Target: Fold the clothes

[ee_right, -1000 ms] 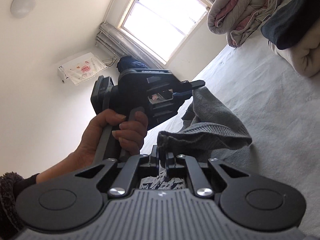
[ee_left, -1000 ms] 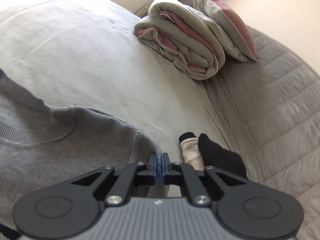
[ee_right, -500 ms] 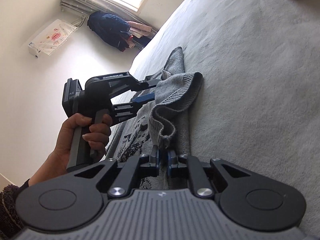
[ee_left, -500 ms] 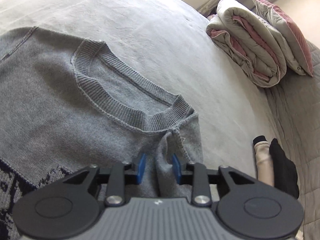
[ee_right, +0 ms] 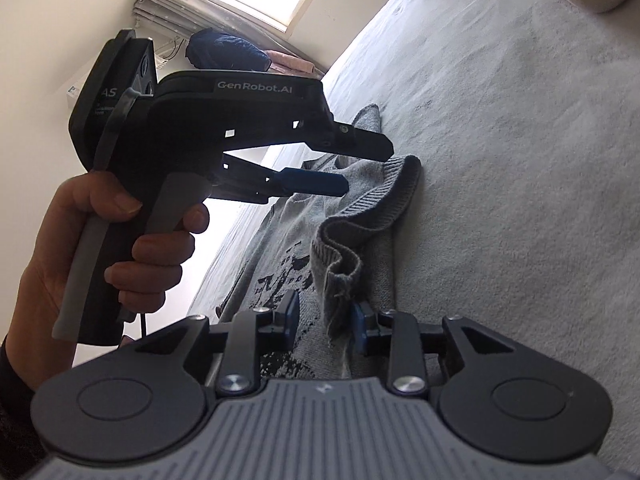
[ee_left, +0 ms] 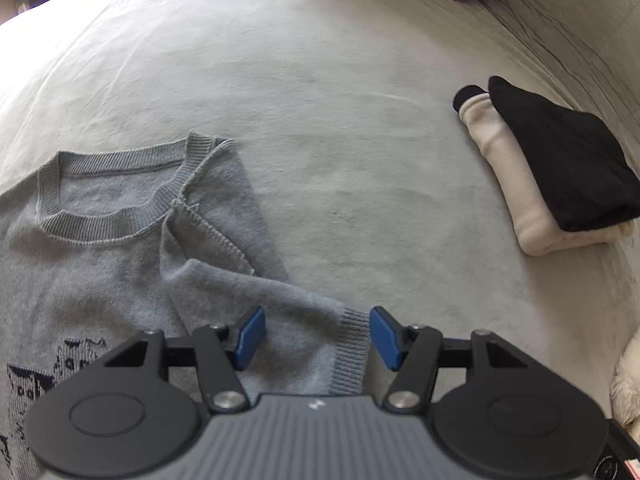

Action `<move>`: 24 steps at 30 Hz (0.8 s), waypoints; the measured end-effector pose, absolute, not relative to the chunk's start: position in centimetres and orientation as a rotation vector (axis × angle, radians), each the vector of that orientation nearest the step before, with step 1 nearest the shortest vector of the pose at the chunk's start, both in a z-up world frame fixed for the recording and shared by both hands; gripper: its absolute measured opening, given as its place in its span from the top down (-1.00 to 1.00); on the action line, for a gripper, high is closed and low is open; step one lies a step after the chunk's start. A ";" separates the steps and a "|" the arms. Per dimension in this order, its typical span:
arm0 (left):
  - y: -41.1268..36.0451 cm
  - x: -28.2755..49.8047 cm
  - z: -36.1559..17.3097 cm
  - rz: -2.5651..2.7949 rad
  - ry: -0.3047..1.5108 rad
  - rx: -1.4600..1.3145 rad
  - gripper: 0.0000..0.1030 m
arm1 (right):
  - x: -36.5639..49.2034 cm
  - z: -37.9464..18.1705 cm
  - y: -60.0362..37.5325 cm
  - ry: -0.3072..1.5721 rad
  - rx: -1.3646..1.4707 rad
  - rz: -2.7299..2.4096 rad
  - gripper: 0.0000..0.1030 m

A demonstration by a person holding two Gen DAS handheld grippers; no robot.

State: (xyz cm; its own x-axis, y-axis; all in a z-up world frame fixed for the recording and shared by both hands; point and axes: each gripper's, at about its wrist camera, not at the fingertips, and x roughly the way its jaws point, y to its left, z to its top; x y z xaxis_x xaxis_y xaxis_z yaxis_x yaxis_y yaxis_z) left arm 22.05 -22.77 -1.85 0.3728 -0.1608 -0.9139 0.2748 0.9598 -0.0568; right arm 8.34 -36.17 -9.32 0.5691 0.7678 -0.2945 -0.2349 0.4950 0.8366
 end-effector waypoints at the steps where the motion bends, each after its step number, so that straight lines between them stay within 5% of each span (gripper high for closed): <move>1: -23.4 21.8 -2.0 -0.282 1.153 0.148 -0.15 | 8.3 -9.3 -36.2 0.732 0.841 0.678 0.37; 8: -27.1 20.5 -3.1 -0.269 1.126 0.385 -0.06 | 8.1 -9.1 -36.1 0.732 0.842 0.673 0.37; 10: -27.0 20.5 -3.3 -0.240 1.106 0.403 0.17 | 8.1 -9.0 -36.0 0.730 0.840 0.668 0.37; 12: -26.8 20.5 -3.3 -0.214 1.080 0.407 0.71 | 8.0 -9.0 -35.9 0.726 0.836 0.660 0.37; 13: -26.6 20.6 -3.2 -0.204 1.065 0.403 0.82 | 7.9 -8.9 -35.9 0.715 0.830 0.648 0.37; 16: -26.0 20.6 -2.2 -0.215 1.005 0.332 0.89 | 7.5 -8.5 -35.9 0.679 0.811 0.609 0.42; 18: -25.6 20.5 -1.1 -0.250 0.939 0.260 0.90 | 7.0 -8.0 -36.6 0.628 0.807 0.549 0.74; 24: -25.2 20.8 2.1 -0.377 0.775 -0.019 0.90 | 4.9 -5.6 -39.2 0.439 0.772 0.325 0.80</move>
State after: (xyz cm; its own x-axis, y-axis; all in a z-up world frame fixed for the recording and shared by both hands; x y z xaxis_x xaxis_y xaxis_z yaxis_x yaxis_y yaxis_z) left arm 20.80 -25.20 2.11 0.6508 -0.3393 -0.6793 0.3251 0.9330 -0.1545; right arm 4.92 -39.25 -5.56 0.8617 0.4361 -0.2595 -0.1218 0.6742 0.7285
